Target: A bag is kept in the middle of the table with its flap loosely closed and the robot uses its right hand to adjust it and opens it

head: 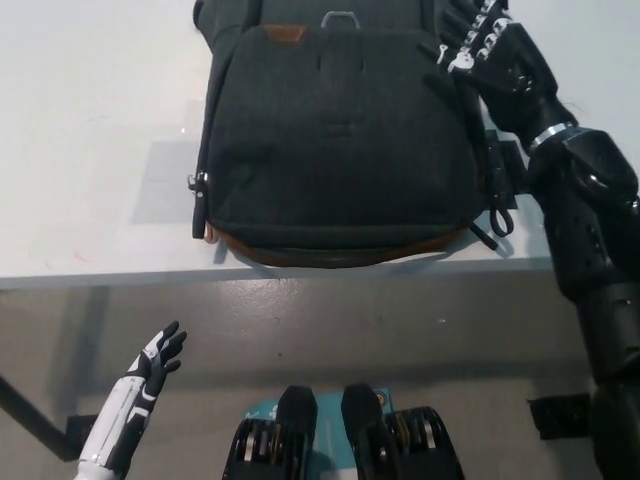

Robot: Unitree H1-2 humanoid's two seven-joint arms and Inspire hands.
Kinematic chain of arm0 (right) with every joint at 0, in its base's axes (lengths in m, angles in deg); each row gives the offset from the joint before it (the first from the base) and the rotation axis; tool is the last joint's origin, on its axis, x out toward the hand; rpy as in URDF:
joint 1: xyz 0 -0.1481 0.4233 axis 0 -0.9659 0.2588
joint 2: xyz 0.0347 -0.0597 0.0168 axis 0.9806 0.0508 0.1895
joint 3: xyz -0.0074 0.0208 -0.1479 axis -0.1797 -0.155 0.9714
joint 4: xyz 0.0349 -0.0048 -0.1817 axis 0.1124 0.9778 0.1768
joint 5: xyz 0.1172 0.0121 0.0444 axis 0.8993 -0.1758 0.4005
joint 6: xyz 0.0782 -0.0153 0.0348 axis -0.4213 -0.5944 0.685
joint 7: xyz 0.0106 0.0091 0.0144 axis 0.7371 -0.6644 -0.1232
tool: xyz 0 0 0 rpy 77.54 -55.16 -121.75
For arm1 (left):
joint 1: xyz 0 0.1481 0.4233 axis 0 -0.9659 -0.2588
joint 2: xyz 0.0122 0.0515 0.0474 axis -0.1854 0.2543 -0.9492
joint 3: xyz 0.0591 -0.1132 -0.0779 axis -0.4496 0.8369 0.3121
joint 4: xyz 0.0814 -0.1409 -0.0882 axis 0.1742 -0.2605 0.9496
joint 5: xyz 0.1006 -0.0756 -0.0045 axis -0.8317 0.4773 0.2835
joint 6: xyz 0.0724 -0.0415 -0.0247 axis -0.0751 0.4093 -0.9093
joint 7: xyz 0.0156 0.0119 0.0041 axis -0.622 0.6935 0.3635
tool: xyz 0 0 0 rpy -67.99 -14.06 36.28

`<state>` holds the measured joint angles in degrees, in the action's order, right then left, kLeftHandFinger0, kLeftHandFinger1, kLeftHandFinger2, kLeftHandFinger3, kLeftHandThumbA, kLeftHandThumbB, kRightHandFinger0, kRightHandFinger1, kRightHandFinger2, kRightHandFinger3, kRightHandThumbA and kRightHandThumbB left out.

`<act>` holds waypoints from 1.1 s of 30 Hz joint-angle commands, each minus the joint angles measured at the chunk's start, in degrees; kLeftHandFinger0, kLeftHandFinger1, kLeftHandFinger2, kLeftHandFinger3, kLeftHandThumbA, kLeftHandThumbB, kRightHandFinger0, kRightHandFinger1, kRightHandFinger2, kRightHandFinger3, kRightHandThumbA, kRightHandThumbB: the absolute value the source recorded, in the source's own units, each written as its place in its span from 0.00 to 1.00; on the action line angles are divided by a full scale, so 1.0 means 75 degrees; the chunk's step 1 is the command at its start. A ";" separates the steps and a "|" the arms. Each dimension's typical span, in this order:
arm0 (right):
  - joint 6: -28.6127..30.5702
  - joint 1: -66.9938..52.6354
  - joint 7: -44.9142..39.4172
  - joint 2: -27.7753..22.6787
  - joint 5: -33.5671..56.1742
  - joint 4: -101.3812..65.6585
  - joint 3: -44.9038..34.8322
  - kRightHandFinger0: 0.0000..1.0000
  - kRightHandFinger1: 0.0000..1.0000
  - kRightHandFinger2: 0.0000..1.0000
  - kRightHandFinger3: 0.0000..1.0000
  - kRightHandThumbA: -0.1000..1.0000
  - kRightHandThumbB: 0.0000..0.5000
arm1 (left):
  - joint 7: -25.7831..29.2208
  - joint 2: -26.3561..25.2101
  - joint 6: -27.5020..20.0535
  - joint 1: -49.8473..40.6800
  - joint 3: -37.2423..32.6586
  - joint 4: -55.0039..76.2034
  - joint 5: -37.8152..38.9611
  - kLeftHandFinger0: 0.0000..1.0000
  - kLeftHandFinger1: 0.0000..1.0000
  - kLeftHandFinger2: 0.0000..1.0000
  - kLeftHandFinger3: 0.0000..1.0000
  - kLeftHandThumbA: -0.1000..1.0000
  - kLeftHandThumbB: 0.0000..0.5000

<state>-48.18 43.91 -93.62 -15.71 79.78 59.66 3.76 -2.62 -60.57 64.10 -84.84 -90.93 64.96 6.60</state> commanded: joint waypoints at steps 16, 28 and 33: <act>-0.0457 -0.1324 -0.1345 0.0367 0.0328 -0.1572 0.0574 1.00 1.00 1.00 1.00 1.00 0.84 | -0.0099 -0.0137 -0.0216 0.0173 0.0035 0.0059 -0.0019 1.00 1.00 1.00 1.00 1.00 0.51; -0.1026 -0.2166 -0.1531 -0.0047 0.0418 -0.2862 0.0731 1.00 1.00 1.00 1.00 1.00 0.85 | -0.0166 -0.0210 -0.0141 0.0341 0.0011 0.0009 -0.0060 1.00 1.00 1.00 1.00 1.00 0.51; -0.0922 -0.2076 -0.0398 0.0101 -0.0168 -0.2728 0.0596 0.57 0.78 0.95 0.70 0.35 0.63 | -0.0174 -0.0202 -0.0184 0.0351 0.0009 -0.0034 -0.0041 1.00 1.00 1.00 1.00 1.00 0.50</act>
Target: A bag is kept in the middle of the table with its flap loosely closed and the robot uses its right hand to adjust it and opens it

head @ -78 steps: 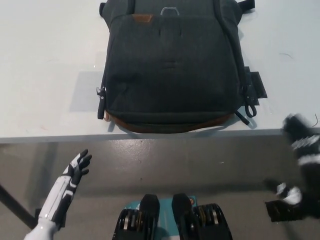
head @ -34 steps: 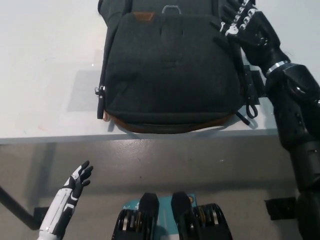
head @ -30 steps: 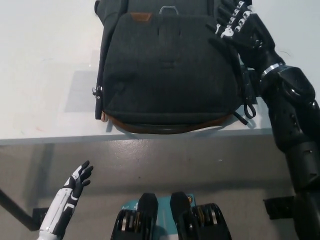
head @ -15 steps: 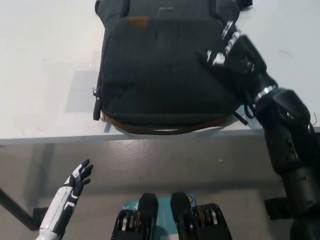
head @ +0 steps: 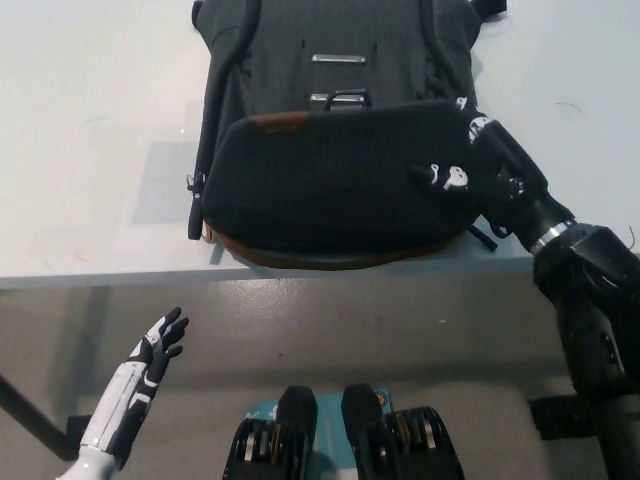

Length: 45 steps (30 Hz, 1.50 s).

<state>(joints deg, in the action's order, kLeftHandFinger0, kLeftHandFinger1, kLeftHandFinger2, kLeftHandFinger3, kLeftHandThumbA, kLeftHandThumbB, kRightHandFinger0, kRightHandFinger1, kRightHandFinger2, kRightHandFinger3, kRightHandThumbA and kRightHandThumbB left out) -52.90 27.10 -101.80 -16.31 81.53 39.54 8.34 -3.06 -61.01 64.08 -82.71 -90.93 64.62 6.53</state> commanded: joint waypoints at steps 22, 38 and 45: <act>0.0127 -0.0376 0.2845 0.0431 -0.2547 -0.0870 0.0211 0.05 0.52 0.81 0.77 0.00 0.16 | -0.0158 -0.0139 -0.0120 0.0214 0.0032 0.0039 -0.0046 1.00 1.00 1.00 1.00 1.00 0.52; 0.2796 -0.3574 0.3553 0.0314 -0.5032 -0.4302 0.1292 0.03 0.38 0.73 0.73 0.00 0.14 | -0.0179 -0.0166 -0.0046 0.0370 0.0035 0.0018 -0.0074 1.00 1.00 1.00 1.00 1.00 0.52; 0.3802 -0.4594 0.3608 0.0169 -0.5458 -0.4090 0.1718 0.33 0.61 0.83 0.92 0.34 0.37 | -0.0205 -0.0206 0.0007 0.0448 0.0045 0.0012 -0.0059 1.00 1.00 1.00 1.00 1.00 0.55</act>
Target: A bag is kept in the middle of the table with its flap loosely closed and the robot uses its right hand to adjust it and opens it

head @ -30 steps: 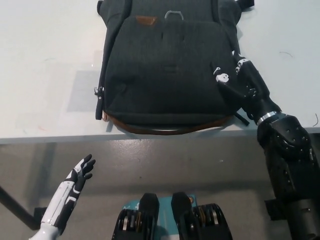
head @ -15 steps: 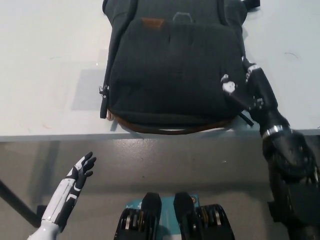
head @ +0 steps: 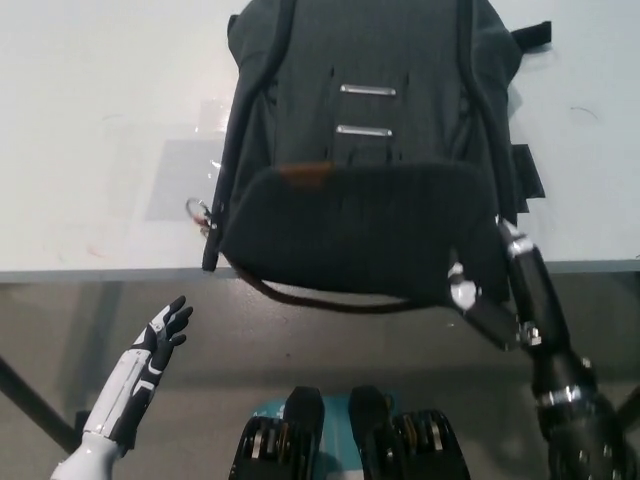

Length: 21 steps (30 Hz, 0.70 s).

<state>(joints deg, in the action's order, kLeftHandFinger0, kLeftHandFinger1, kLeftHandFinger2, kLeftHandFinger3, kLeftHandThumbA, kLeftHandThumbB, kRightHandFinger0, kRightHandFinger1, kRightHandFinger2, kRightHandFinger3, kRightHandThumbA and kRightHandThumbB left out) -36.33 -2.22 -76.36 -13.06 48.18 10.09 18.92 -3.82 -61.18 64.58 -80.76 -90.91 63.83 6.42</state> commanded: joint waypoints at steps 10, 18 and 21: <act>0.0913 -0.1366 -0.0632 -0.1385 -0.1924 -0.0130 0.1514 1.00 1.00 1.00 1.00 0.90 0.80 | -0.0084 -0.0184 -0.0027 0.0271 0.0057 0.0064 -0.0018 1.00 1.00 1.00 1.00 1.00 0.57; 0.0663 -0.1508 -0.0933 -0.1503 -0.1676 -0.0002 0.1784 1.00 1.00 1.00 1.00 0.98 0.90 | -0.0107 -0.0226 -0.0025 0.0439 0.0068 0.0017 -0.0022 1.00 1.00 1.00 1.00 1.00 0.53; 0.0477 -0.1508 -0.1127 -0.1575 -0.1506 -0.0137 0.1812 1.00 1.00 1.00 1.00 0.97 0.91 | -0.0113 -0.0248 0.0066 0.0508 0.0080 0.0045 -0.0030 1.00 1.00 1.00 1.00 1.00 0.53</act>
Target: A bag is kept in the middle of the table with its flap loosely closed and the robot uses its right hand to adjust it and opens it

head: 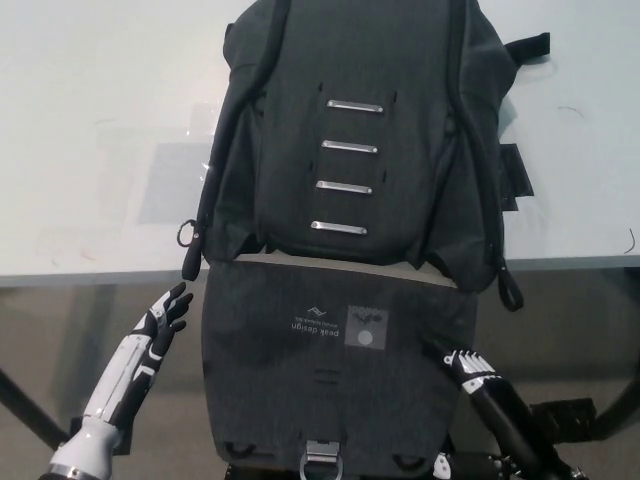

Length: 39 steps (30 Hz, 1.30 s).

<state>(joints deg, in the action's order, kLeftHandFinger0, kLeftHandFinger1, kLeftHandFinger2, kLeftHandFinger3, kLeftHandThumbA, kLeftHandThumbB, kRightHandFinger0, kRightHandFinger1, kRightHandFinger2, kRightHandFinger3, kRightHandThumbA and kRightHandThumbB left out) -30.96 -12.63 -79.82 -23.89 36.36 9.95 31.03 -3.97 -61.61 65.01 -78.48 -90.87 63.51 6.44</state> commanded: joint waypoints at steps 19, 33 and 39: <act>0.0982 -0.0778 0.0401 0.0074 0.3602 -0.1086 -0.2797 1.00 1.00 1.00 1.00 1.00 0.98 | -0.0114 -0.0234 -0.0012 0.0258 0.0043 0.0031 -0.0063 1.00 1.00 1.00 1.00 1.00 0.51; 0.0360 -0.1158 -0.0918 0.1378 0.5347 0.0012 -0.2394 1.00 1.00 1.00 1.00 1.00 0.90 | -0.0081 -0.0205 -0.0123 0.0222 0.0060 -0.0034 -0.0030 1.00 1.00 1.00 1.00 1.00 0.51; -0.0004 -0.1045 -0.1299 0.1945 0.5665 0.0642 -0.1849 1.00 1.00 1.00 1.00 1.00 0.82 | -0.0059 -0.0179 -0.0086 0.0148 0.0029 0.0044 -0.0100 1.00 1.00 1.00 1.00 1.00 0.51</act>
<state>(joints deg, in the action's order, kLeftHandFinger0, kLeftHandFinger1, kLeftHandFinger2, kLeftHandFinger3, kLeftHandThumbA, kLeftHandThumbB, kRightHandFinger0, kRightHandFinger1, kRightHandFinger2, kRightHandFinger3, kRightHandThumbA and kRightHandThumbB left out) -28.79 -21.25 -85.33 -11.22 72.23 13.15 15.46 -3.98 -61.87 65.44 -77.66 -90.88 62.95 6.42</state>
